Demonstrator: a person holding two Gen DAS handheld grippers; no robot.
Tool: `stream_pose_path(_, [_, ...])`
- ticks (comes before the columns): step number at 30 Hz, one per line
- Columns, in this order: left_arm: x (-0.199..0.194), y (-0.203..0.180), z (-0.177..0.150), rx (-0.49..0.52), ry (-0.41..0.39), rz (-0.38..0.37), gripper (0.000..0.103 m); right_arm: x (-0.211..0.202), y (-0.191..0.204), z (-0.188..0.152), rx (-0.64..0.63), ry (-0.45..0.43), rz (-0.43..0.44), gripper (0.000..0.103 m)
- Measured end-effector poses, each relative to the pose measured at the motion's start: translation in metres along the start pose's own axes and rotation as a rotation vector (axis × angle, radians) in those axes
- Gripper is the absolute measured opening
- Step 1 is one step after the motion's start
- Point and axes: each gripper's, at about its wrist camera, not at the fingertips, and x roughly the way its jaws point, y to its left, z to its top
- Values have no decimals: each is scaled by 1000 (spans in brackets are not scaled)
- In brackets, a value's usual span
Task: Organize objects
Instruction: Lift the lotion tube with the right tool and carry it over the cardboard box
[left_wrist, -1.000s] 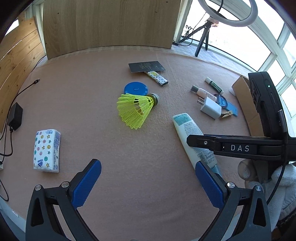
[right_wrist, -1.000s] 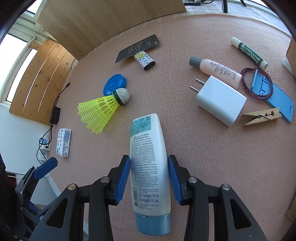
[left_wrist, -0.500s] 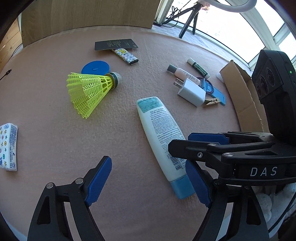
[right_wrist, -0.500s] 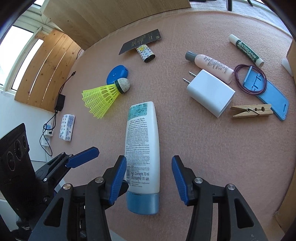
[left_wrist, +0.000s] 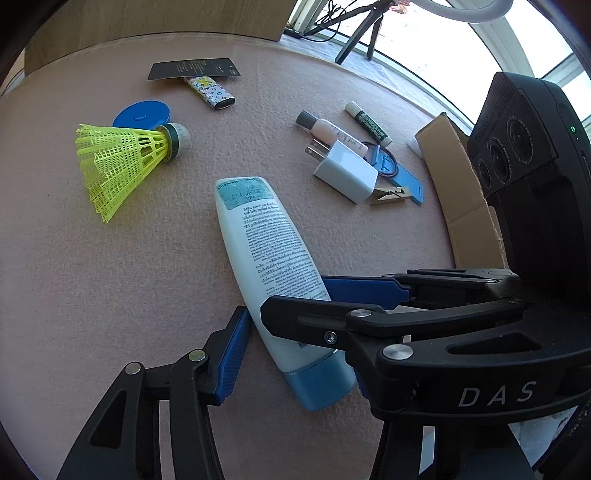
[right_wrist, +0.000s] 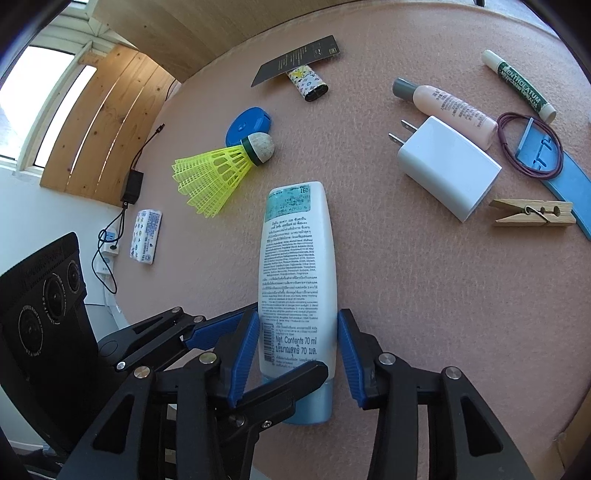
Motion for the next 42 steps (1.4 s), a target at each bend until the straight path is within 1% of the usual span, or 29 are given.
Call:
stream_pose_path(5, [0, -4, 0, 8, -8, 10, 53, -2, -3, 0, 18, -7, 14, 40])
stream_pose_path(7, [-2, -9, 1, 25, -16, 19, 51, -5, -5, -1, 31, -18, 18, 40])
stream_pose_path(10, [-8, -19, 3, 53, -32, 27, 49, -15, -8, -4, 49, -44, 23, 39])
stream_pose_path(16, [-17, -50, 13, 108, -66, 12, 48, -46, -17, -11, 86, -114, 26, 38])
stream_pose_path(22, [-26, -95, 28, 186, -104, -21, 48, -90, -29, -18, 114, -210, 6, 38])
stream_pose_path(28, [-24, -149, 40, 273, -119, -66, 48, -136, -51, -28, 149, -297, -37, 38])
stream_pose_path(36, [-4, -227, 53, 382, -119, -126, 48, -192, -94, -48, 212, -390, -100, 38])
stream_pose_path(42, [24, -268, 52, 426, -78, -149, 49, -212, -134, -62, 276, -415, -130, 38])
